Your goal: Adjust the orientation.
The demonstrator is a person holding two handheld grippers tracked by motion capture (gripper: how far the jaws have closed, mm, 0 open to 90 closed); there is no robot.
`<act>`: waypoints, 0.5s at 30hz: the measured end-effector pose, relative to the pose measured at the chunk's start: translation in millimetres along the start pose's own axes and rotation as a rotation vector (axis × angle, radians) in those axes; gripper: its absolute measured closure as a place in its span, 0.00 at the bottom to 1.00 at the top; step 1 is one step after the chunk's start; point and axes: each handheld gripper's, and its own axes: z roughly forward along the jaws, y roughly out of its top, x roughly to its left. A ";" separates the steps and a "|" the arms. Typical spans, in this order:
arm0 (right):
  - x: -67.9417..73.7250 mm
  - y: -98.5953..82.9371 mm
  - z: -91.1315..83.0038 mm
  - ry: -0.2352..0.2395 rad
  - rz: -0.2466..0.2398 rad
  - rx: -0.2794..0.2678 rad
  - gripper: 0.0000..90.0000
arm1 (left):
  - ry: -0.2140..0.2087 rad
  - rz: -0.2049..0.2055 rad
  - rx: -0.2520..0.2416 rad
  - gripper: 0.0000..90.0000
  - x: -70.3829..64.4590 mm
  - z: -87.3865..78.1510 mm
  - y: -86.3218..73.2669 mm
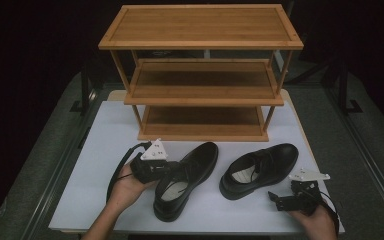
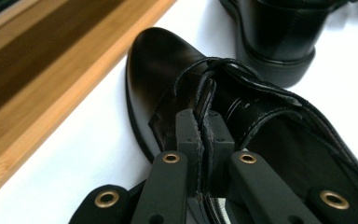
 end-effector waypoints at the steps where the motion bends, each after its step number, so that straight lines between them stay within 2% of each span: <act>1: 0.0 0.0 0.0 0.000 0.000 0.000 0.00 | 0.005 -0.006 -0.002 0.97 1.0 -1.0 -0.1; 8: -0.1 0.0 0.0 0.000 0.000 0.000 0.00 | 0.065 -0.055 -0.028 0.97 14.0 -17.4 -5.6; 15: 0.1 0.1 -0.1 0.001 0.003 0.001 0.00 | 0.127 -0.123 -0.033 0.97 29.5 -30.9 -22.4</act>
